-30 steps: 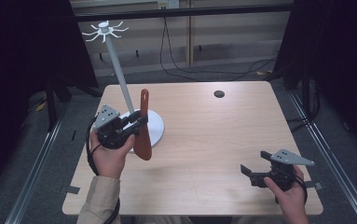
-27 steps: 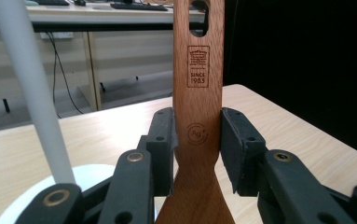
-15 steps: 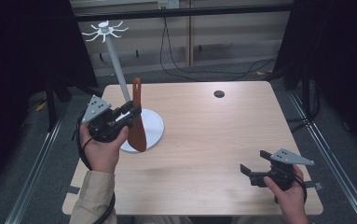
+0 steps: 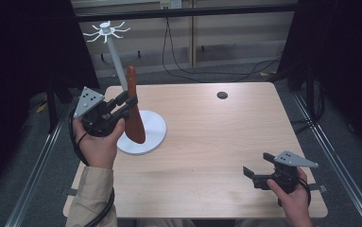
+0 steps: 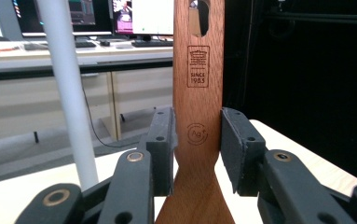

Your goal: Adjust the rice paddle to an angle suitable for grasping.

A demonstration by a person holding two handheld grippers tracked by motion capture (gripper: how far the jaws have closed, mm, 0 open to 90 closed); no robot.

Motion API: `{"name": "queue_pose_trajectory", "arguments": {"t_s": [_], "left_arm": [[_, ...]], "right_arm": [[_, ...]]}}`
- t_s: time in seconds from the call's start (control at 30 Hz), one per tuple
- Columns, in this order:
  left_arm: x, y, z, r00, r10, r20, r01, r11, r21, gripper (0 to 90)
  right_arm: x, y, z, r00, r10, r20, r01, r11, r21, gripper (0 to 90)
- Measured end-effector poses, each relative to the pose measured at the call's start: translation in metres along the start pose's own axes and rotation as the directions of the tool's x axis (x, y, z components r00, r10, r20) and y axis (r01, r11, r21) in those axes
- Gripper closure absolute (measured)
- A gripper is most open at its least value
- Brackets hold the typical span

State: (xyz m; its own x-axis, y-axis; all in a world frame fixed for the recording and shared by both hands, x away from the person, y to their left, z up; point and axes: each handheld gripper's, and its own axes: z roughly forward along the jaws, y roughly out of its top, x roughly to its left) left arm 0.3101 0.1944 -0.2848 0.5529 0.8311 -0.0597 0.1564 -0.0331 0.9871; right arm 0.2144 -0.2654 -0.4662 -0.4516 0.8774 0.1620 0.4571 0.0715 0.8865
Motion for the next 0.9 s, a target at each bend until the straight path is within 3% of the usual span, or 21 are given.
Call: {"name": "queue_pose_trajectory", "arguments": {"t_s": [0.37, 0.57, 0.9], "left_arm": [[0.006, 0.013, -0.005, 0.9992, -0.008, -0.04, 0.005, 0.9971, -0.076, 66.5], [0.009, 0.02, -0.005, 0.9965, -0.011, -0.082, 0.001, 0.9925, -0.123, 66.5], [0.015, 0.026, -0.002, 0.9818, 0.009, -0.19, -0.04, 0.9865, -0.159, 66.5]], "right_arm": [[0.001, 0.001, 0.0, 1.0, -0.004, -0.004, 0.004, 1.0, -0.005, 2.5], [0.0, 0.001, -0.001, 1.0, -0.003, -0.002, 0.003, 1.0, -0.009, 2.6], [0.0, 0.002, -0.001, 1.0, -0.002, -0.006, 0.002, 1.0, -0.009, 2.6]]}}
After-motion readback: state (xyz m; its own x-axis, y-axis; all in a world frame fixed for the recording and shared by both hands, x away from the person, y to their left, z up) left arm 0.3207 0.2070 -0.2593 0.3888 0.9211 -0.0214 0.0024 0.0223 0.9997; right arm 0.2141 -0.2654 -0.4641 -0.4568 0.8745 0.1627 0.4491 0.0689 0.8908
